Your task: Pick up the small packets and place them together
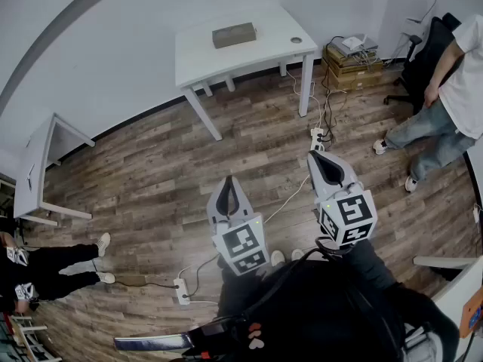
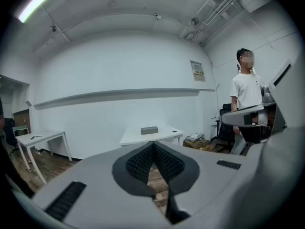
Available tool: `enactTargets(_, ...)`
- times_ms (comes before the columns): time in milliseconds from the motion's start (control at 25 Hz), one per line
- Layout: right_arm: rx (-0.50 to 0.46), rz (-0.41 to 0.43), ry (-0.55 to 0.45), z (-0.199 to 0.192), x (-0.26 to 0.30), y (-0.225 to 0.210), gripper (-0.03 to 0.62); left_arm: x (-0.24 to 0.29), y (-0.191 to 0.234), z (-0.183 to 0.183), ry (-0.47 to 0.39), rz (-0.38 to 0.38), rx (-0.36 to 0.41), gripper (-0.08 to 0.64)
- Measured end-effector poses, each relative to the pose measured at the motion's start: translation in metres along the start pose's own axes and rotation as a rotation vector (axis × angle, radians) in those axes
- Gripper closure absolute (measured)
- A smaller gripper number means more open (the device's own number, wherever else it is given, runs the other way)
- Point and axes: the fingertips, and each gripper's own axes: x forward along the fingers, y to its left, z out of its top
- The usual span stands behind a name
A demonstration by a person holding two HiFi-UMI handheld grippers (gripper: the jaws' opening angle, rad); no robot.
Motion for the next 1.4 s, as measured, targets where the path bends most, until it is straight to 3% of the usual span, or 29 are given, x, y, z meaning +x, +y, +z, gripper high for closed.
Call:
enactTargets(840,-0.006,-0.026,-0.042,0.009,0.003,0.006,0.595,0.000,0.009,0.005,-0.017,-0.011,-0.004,0.561)
enactTargets(1240,-0.008,-0.051,-0.059,0.005,0.031,0.023,0.595,0.016,0.045,-0.007,-0.007,-0.004,-0.003,0.561)
enactTargets(1400,-0.004,-0.075,-0.036,-0.005,0.047,0.018,0.595,0.036,0.051,-0.016,0.009,-0.012,-0.036,0.560)
